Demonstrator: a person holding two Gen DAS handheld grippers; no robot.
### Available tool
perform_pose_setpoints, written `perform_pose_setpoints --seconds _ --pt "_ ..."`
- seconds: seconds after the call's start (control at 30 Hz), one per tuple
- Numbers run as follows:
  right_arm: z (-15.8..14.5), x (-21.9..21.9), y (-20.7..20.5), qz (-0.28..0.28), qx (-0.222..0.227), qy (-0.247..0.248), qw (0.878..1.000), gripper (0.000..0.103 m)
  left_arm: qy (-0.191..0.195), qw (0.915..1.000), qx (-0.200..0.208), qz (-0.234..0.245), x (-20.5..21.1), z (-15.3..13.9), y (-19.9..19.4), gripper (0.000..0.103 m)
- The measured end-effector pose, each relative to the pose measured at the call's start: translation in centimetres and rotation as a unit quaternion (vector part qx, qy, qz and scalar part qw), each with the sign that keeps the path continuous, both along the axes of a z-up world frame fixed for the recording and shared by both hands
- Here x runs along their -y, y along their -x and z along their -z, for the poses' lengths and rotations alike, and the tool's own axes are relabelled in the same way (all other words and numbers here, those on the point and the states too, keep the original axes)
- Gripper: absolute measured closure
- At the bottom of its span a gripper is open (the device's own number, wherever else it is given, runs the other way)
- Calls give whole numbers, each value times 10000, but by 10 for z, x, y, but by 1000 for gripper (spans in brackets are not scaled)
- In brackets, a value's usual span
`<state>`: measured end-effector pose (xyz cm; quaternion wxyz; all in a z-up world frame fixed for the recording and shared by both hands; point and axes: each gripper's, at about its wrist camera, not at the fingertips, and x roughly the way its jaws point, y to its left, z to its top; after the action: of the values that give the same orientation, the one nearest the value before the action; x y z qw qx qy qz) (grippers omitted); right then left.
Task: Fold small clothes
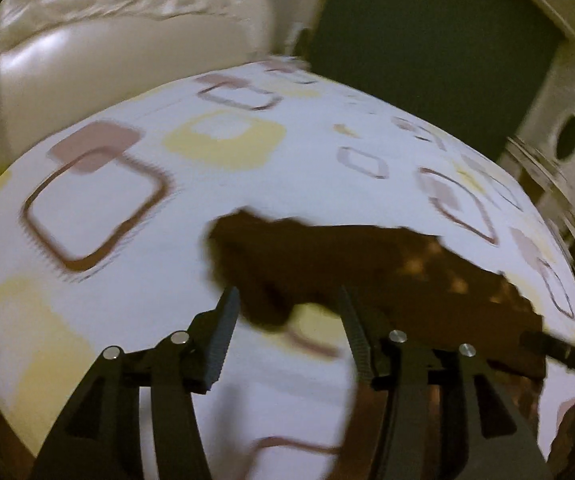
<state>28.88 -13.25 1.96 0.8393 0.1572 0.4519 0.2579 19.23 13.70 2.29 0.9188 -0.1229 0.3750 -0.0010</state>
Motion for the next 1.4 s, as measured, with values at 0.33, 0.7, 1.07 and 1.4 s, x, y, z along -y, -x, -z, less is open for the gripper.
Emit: perform_pose_setpoints --seconds 0.33,0.7,1.07,1.4 --pt "4 -217 -71 -1384 242 1306 9814 33 340 9986 -283 -293 -67 43 19 51" --pt "68 -295 -120 -1302 85 2537 9584 33 559 9975 -188 -379 -93 53 -5 31" --pt "53 -231 -127 -850 -333 926 9915 92 750 9964 -319 -217 -88 65 -18 26" --pt "72 -162 -127 -440 -947 -123 9945 92 727 9964 -443 7 -59 67 -32 26"
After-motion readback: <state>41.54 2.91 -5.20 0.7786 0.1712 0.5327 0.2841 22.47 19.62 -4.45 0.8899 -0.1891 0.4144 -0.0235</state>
